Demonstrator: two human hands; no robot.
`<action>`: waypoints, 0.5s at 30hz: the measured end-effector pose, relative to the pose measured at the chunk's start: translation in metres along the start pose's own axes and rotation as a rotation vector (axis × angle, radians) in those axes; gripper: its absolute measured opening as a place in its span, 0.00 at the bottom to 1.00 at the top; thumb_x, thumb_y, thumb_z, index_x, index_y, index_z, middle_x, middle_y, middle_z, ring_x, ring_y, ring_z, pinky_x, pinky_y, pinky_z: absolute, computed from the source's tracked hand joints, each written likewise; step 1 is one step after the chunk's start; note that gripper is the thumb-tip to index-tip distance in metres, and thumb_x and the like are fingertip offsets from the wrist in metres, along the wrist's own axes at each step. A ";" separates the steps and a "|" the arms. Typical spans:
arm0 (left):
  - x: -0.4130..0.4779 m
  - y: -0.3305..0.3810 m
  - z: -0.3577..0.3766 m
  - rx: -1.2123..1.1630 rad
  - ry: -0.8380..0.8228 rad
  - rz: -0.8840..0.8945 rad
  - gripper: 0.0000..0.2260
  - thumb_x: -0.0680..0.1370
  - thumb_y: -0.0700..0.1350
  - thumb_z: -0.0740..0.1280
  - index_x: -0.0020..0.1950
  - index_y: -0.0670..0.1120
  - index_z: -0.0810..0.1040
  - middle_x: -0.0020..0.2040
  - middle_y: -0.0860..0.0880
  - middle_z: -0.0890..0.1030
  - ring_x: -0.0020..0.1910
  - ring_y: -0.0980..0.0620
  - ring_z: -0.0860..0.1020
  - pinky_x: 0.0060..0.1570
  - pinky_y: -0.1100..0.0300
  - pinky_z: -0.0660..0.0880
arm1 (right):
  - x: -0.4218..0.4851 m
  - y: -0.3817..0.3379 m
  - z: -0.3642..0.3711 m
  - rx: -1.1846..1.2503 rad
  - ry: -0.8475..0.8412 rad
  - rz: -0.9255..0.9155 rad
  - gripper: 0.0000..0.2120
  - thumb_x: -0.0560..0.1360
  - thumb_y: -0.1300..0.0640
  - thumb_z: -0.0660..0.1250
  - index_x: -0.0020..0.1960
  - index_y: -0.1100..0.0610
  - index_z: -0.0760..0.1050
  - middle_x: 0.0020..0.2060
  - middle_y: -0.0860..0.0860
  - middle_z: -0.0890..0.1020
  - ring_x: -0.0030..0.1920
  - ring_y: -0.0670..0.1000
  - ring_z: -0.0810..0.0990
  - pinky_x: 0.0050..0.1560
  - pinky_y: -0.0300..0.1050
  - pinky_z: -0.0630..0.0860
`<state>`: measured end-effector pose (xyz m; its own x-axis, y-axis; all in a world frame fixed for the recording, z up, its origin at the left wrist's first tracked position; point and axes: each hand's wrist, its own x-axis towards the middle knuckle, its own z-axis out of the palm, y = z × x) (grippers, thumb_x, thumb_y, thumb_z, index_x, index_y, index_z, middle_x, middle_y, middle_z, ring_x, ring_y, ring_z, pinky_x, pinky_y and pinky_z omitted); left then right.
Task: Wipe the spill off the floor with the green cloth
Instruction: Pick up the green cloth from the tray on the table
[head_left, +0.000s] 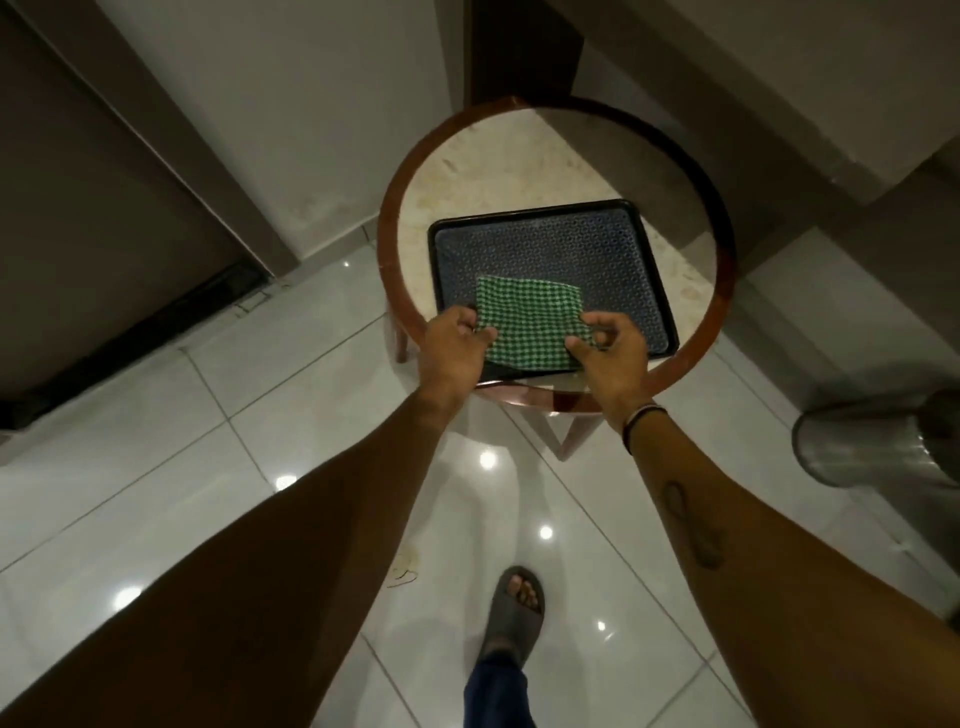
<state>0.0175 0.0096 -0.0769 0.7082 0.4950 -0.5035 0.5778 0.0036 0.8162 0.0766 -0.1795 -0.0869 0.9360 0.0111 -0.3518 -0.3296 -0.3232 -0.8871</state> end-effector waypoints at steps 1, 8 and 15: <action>-0.017 -0.001 -0.016 -0.057 -0.032 -0.005 0.11 0.83 0.38 0.73 0.64 0.39 0.81 0.59 0.41 0.87 0.60 0.42 0.86 0.62 0.46 0.85 | -0.020 -0.004 0.002 0.076 -0.005 0.045 0.17 0.78 0.71 0.74 0.65 0.61 0.79 0.60 0.56 0.85 0.63 0.56 0.84 0.58 0.41 0.86; -0.131 -0.054 -0.161 -0.209 -0.160 -0.025 0.12 0.81 0.33 0.73 0.65 0.36 0.82 0.51 0.44 0.87 0.51 0.46 0.87 0.46 0.60 0.87 | -0.193 -0.018 0.046 0.406 -0.062 0.239 0.19 0.78 0.72 0.74 0.68 0.68 0.81 0.57 0.60 0.87 0.57 0.58 0.86 0.60 0.51 0.86; -0.206 -0.111 -0.290 -0.204 -0.159 -0.106 0.09 0.80 0.34 0.76 0.56 0.44 0.81 0.55 0.40 0.88 0.53 0.42 0.88 0.47 0.53 0.88 | -0.358 -0.001 0.117 0.552 -0.051 0.327 0.19 0.77 0.69 0.76 0.67 0.65 0.82 0.62 0.63 0.87 0.56 0.56 0.87 0.60 0.49 0.86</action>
<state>-0.3098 0.1591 0.0187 0.7121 0.3396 -0.6144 0.5699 0.2314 0.7885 -0.2724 -0.0728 0.0045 0.7740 0.0442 -0.6316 -0.6246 0.2168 -0.7503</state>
